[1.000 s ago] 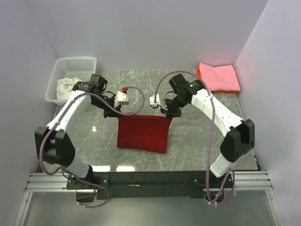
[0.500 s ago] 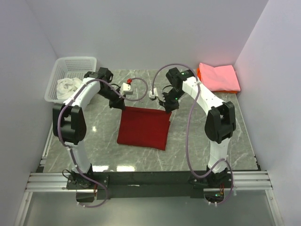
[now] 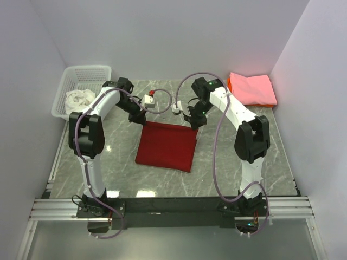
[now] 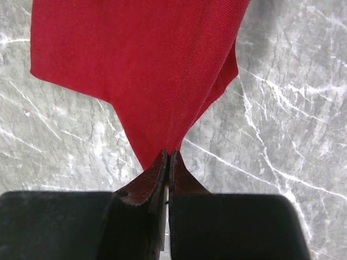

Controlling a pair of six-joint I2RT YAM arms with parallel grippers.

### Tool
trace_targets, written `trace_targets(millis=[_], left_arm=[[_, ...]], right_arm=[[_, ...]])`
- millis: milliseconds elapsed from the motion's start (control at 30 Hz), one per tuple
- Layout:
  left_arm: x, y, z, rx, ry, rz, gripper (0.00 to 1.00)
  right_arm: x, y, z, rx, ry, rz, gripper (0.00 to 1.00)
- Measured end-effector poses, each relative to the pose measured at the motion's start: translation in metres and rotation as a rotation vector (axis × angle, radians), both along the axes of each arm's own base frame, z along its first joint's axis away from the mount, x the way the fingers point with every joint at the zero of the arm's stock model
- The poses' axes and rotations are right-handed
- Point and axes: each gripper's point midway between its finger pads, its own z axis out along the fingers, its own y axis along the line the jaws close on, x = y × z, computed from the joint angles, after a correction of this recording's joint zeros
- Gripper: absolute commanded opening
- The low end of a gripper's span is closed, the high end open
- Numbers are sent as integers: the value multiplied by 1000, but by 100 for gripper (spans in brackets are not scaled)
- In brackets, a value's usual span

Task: Fold and stack the t-shirts
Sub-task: Fold the tshirt

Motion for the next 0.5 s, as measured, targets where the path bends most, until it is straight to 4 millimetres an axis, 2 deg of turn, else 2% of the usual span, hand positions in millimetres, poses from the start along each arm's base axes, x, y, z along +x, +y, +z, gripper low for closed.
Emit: trace_targets(millis=[133,300,433,467,500], left_arm=[[6,-2,-9,0,10,1,8],[21,-7,-24,-8,31,19,18],[34,-9,-34,-6,45,67,33],[38,-9,-36,-2,49,91,40],[43,-8,-38,1,52,115,47]], right_arm=[[2,-3,-9,-23,25,-24,0],[9,-13,-42,-84,92,-80,0],[21,-19,-61,-133,90,-144,0],[25,-21,-64,-149,84,-166,2],[29,-23,-68,-164,81,-187,11]])
